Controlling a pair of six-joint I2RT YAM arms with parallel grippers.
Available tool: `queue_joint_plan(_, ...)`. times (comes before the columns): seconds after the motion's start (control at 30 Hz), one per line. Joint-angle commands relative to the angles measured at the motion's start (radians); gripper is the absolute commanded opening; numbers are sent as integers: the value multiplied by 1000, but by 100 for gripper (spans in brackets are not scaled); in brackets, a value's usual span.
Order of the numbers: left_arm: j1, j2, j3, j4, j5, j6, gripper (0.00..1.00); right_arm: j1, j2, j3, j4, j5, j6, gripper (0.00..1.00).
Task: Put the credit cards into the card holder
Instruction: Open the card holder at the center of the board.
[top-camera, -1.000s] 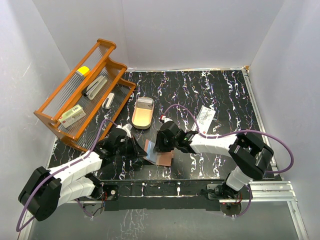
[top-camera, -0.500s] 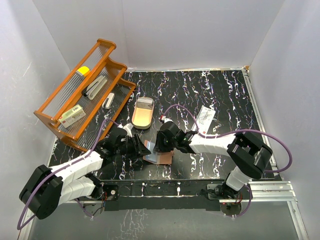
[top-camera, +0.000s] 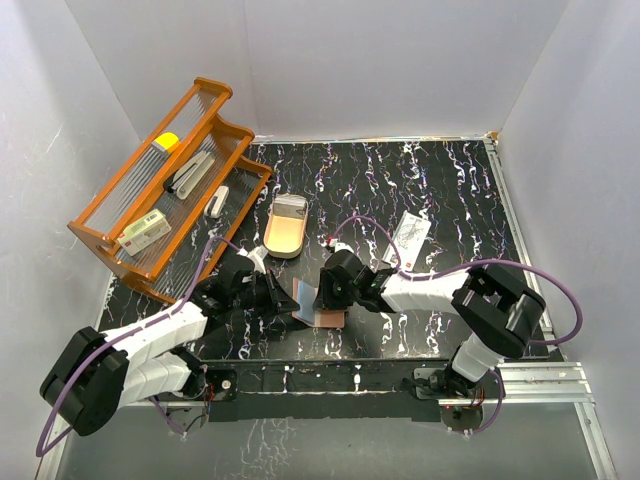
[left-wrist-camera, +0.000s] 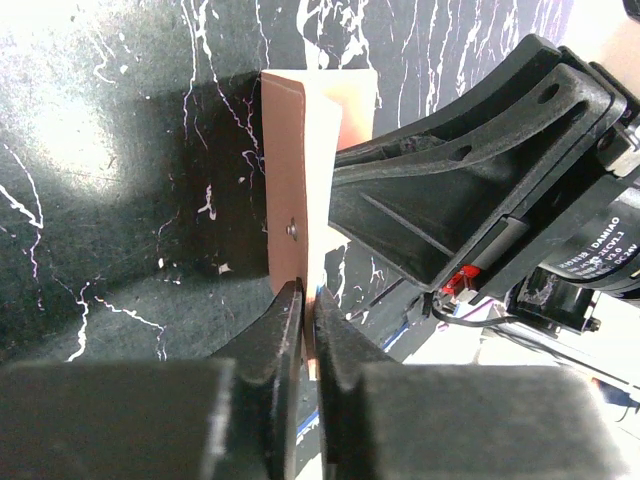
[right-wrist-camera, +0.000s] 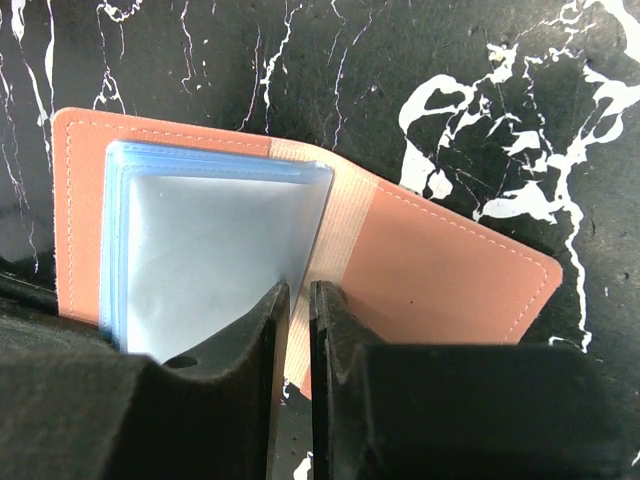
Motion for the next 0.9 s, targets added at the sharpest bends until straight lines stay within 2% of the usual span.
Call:
queue_joint_plan(0.0, 1, -21, -13, 36, 28, -2, 0, 4, -12, -17, 49, 18, 8, 13)
queue_joint_plan(0.17, 1, -10, -17, 59, 46, -3, 0, 4, -18, -36, 67, 17, 10, 13)
queue_joint_plan(0.23, 2, -13, -18, 75, 56, -3, 8, 4, -15, -32, 65, 18, 4, 13)
queue_joint_plan(0.43, 1, -17, -27, 112, 78, -8, 8, 3, -14, -40, 66, 33, 0, 13)
queue_joint_plan(0.57, 1, -12, -27, 105, 74, -8, 16, 4, -5, -41, 76, 22, 1, 13)
queue_joint_plan(0.73, 1, -17, -37, 113, 71, -8, 0, 4, 4, -38, 82, 14, 2, 12)
queue_joint_plan(0.87, 1, -22, -47, 126, 68, -12, 0, 4, -1, -43, 85, 16, 1, 12)
